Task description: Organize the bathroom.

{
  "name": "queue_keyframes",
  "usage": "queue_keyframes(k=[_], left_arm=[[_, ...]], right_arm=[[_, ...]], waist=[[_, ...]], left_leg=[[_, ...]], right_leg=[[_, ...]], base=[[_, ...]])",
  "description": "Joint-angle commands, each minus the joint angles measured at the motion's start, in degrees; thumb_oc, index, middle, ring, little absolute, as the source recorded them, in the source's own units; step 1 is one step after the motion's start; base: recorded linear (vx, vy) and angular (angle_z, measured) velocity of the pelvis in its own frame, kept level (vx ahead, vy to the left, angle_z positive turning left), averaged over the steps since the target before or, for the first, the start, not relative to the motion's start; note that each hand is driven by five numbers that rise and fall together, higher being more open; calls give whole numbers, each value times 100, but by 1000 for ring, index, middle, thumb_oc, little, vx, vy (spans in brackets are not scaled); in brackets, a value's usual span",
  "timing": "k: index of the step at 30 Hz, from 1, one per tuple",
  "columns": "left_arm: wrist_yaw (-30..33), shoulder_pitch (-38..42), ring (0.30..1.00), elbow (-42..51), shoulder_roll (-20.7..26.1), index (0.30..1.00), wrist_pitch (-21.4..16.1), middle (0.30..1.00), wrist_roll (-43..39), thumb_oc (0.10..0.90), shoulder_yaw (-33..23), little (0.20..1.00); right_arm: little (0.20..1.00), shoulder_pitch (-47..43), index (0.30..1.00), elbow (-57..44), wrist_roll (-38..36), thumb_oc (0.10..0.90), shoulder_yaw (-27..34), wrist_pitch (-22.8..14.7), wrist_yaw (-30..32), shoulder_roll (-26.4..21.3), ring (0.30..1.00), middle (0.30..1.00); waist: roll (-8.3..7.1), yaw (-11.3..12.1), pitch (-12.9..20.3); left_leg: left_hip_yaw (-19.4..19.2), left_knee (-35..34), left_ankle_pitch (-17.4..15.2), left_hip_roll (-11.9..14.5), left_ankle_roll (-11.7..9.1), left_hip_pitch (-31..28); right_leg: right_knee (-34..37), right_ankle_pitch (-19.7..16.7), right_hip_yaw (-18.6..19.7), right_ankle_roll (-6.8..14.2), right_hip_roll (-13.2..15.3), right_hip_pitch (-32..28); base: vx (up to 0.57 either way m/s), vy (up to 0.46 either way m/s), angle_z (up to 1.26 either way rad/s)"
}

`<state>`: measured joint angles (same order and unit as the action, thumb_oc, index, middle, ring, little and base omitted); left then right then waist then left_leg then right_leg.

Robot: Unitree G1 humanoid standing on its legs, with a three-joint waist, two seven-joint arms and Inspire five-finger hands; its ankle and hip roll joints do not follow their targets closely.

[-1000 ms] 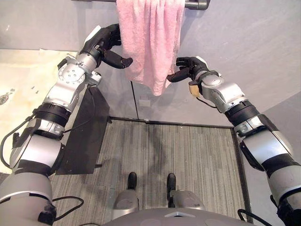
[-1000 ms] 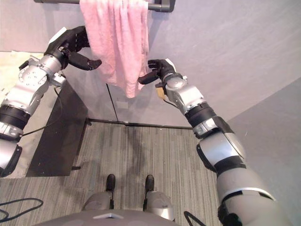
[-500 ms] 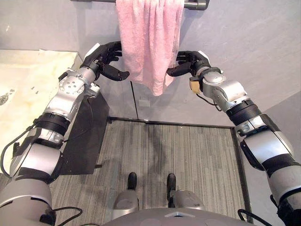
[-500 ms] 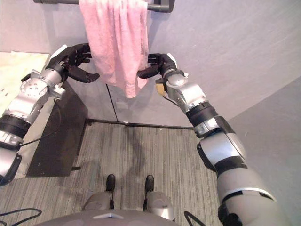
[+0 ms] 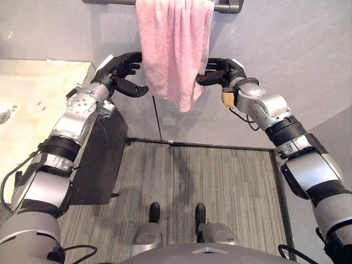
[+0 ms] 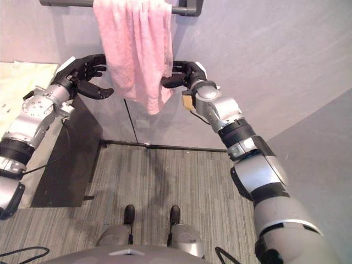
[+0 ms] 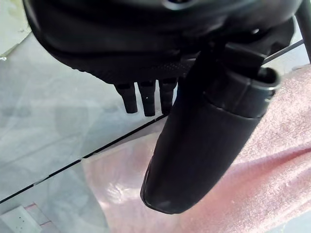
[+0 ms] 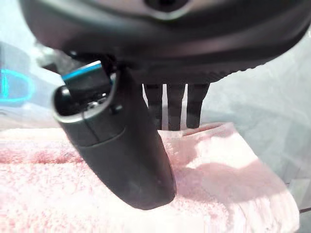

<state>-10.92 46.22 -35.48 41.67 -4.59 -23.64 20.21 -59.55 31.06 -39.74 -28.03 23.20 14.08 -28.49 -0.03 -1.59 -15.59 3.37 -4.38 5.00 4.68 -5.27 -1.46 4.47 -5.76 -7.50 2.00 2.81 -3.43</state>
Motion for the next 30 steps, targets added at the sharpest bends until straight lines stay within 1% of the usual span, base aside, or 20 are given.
queue_keyframes(k=[1, 6, 10, 23, 25, 26, 27, 28, 30], left_arm=[[189, 425, 300, 113, -58, 300, -422, 300, -140, 400, -188, 300], [239, 578, 300, 55, -144, 300, -390, 300, -155, 400, -95, 300], [265, 624, 300, 0, -178, 300, -393, 300, -148, 400, -62, 300], [437, 708, 300, -148, -145, 300, -371, 300, -250, 400, -64, 300], [627, 703, 300, -185, -150, 300, -327, 300, -200, 400, -106, 300], [627, 703, 300, -185, -150, 300, -327, 300, -200, 400, -106, 300], [822, 666, 300, -208, -132, 300, -285, 300, -174, 400, -161, 300], [822, 666, 300, -208, -132, 300, -285, 300, -174, 400, -161, 300], [1077, 556, 300, -282, -82, 300, -286, 300, -135, 400, -277, 300]], right_arm=[[300, -805, 300, -210, -144, 400, 136, -883, -2, 34, 300, 300], [300, -865, 300, -84, -104, 400, 101, -945, 5, 121, 300, 300], [300, -932, 300, -15, -157, 400, 72, -945, -27, 94, 300, 300], [300, -1009, 300, 136, -193, 400, 3, -975, -27, 118, 300, 300], [300, -1034, 300, 158, -144, 400, -1, -953, 14, 123, 300, 300], [300, -1034, 300, 158, -144, 400, -1, -953, 14, 123, 300, 300], [300, -1025, 300, 171, -126, 400, 2, -937, 55, 109, 300, 300], [300, -1025, 300, 171, -126, 400, 2, -937, 55, 109, 300, 300], [300, -988, 300, 201, -96, 400, 8, -933, 130, 81, 300, 300]], waist=[[-39, 137, 665], [-22, 113, 612], [-14, 94, 609], [3, 111, 621], [-4, 119, 617], [-4, 119, 617], [-4, 129, 616], [-4, 129, 616], [-11, 153, 600]], left_leg=[[-714, 554, -211, 524, -40, 73], [-714, 547, -191, 529, -44, 93], [-712, 539, -178, 530, -52, 95], [-691, 536, -155, 528, -66, 96], [-686, 529, -153, 526, -69, 91], [-686, 529, -153, 526, -69, 91], [-685, 524, -152, 527, -70, 85], [-685, 524, -152, 527, -70, 85], [-681, 541, -162, 524, -70, 93]], right_leg=[[-604, 761, 389, 56, 87, 282], [-607, 745, 399, 52, 84, 314], [-616, 740, 413, 54, 82, 325], [-607, 732, 383, 51, 94, 307], [-596, 728, 371, 50, 97, 299], [-596, 728, 371, 50, 97, 299], [-594, 726, 356, 55, 106, 299], [-594, 726, 356, 55, 106, 299], [-604, 733, 329, 55, 120, 302]], base=[[-38, -9, 0], [-25, -4, 1], [0, 0, 0], [0, 0, 0], [0, 0, 0], [0, 0, 0], [0, 0, 0], [0, 0, 0], [0, 0, 0]])
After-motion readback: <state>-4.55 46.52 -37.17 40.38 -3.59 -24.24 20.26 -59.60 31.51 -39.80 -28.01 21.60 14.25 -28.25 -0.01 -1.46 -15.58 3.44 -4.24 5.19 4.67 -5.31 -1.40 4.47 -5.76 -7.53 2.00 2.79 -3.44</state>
